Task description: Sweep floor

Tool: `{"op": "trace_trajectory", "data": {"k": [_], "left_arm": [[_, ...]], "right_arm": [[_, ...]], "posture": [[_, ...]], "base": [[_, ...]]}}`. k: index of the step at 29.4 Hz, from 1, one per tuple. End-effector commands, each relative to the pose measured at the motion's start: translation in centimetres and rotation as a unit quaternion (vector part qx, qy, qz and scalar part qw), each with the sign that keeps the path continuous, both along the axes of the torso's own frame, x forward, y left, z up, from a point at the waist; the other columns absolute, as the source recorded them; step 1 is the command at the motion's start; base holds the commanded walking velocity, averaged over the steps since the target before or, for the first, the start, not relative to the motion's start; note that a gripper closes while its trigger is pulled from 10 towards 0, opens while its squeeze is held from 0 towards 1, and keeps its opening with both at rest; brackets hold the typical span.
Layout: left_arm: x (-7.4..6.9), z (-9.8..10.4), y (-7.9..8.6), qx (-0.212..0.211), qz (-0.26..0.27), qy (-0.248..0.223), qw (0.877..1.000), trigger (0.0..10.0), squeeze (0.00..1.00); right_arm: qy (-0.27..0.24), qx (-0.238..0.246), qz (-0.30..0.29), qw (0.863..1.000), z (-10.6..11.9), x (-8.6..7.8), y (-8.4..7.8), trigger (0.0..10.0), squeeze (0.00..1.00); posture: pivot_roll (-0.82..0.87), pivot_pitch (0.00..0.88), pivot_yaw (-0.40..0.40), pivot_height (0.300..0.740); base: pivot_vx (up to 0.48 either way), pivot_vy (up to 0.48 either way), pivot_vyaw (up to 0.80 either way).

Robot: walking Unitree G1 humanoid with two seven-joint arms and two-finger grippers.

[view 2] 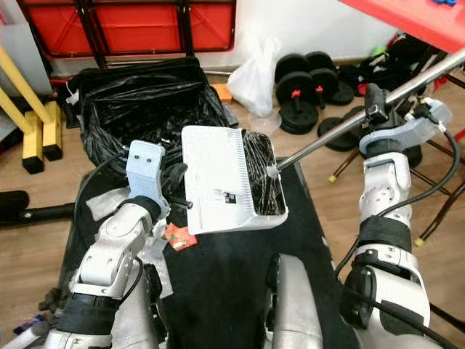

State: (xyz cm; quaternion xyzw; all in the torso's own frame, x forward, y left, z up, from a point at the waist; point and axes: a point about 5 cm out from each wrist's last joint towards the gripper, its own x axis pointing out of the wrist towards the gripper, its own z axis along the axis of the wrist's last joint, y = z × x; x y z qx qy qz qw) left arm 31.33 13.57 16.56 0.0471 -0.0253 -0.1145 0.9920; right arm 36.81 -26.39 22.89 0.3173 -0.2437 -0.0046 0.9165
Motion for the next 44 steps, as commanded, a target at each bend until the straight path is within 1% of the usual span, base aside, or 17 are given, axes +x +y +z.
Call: {"op": "trace_trajectory", "data": {"k": [1, 9, 13, 21, 28, 30, 33, 35, 36, 37, 39, 42, 43, 44], "left_arm": [[-0.2, -0.5, -0.3, -0.001, 0.006, 0.002, 1.000, 10.0, 0.00], [-0.2, -0.6, -0.2, -0.001, 0.011, -0.001, 1.000, 10.0, 0.00], [-0.1, -0.4, 0.3, 0.001, 0.020, -0.005, 1.000, 10.0, 0.00], [0.0, -0.3, 0.3, 0.003, 0.021, -0.010, 1.000, 10.0, 0.00], [0.1, 0.4, 0.4, 0.004, 0.025, -0.023, 0.999, 10.0, 0.00], [0.3, 1.0, 1.0, 0.006, 0.033, -0.038, 0.999, 10.0, 0.00], [0.3, 1.1, 1.2, 0.006, 0.036, -0.042, 0.998, 10.0, 0.00], [0.6, 1.6, 2.2, -0.006, 0.057, -0.047, 0.997, 10.0, 0.00], [0.6, 1.6, 2.2, -0.006, 0.057, -0.047, 0.997, 10.0, 0.00], [0.9, 1.6, 2.6, -0.011, 0.070, -0.034, 0.997, 10.0, 0.00], [1.0, 1.2, 2.4, -0.008, 0.075, -0.016, 0.997, 10.0, 0.00], [0.9, 1.1, 2.0, -0.007, 0.069, -0.019, 0.997, 10.0, 0.00], [0.8, 1.1, 1.8, -0.014, 0.064, -0.026, 0.998, 10.0, 0.00], [0.7, 1.3, 1.6, -0.008, 0.057, -0.037, 0.998, 10.0, 0.00]], "right_arm": [[-0.038, 0.006, -0.004, 0.999, 1.6, -0.3, -0.4, 10.0, 0.00], [-0.030, -0.001, 0.002, 1.000, 1.1, -0.3, -0.2, 10.0, 0.00], [-0.023, -0.009, 0.008, 1.000, 0.7, -0.5, -0.2, 10.0, 0.00], [-0.021, -0.018, 0.015, 0.999, 0.5, -0.8, 0.1, 10.0, 0.00], [-0.018, -0.028, 0.016, 0.999, 0.4, -1.2, -0.2, 10.0, 0.00], [-0.016, -0.031, 0.015, 0.999, 0.3, -1.4, -0.4, 10.0, 0.00], [-0.015, -0.031, 0.015, 0.999, 0.3, -1.5, -0.4, 10.0, 0.00], [-0.013, -0.033, 0.014, 0.999, 0.3, -1.6, -0.5, 10.0, 0.00], [-0.013, -0.033, 0.014, 0.999, 0.3, -1.6, -0.5, 10.0, 0.00], [-0.012, -0.034, 0.013, 0.999, 0.3, -1.6, -0.6, 10.0, 0.00], [-0.011, -0.033, 0.013, 0.999, 0.3, -1.6, -0.6, 10.0, 0.00], [-0.011, -0.033, 0.013, 0.999, 0.3, -1.6, -0.6, 10.0, 0.00], [-0.011, -0.033, 0.014, 0.999, 0.3, -1.6, -0.6, 10.0, 0.00], [-0.011, -0.033, 0.014, 0.999, 0.3, -1.6, -0.6, 10.0, 0.00]], "posture": [[-0.11, 0.083, -0.122, 0.530], [-0.11, 0.077, -0.126, 0.550], [-0.11, 0.071, -0.128, 0.575], [-0.11, 0.075, -0.127, 0.600], [-0.12, 0.080, -0.130, 0.630], [-0.12, 0.080, -0.129, 0.640], [-0.12, 0.080, -0.129, 0.645], [-0.12, 0.079, -0.130, 0.655], [-0.12, 0.079, -0.130, 0.655], [-0.11, 0.078, -0.132, 0.665], [-0.12, 0.078, -0.133, 0.675], [-0.12, 0.078, -0.132, 0.685], [-0.12, 0.078, -0.132, 0.690], [-0.12, 0.079, -0.132, 0.695]], "base": [[0.000, 0.000, 0.00], [0.000, 0.000, 0.00], [0.000, 0.000, 0.00], [0.000, 0.000, 0.00], [0.000, 0.000, 0.00], [0.000, 0.000, 0.00], [0.000, 0.000, 0.00], [0.000, 0.000, 0.00], [0.000, 0.000, 0.00], [0.000, 0.000, 0.00], [-0.480, 0.000, 0.00], [-0.480, 0.000, 0.00], [-0.476, 0.000, 0.00], [0.000, 0.000, 0.00]]}}
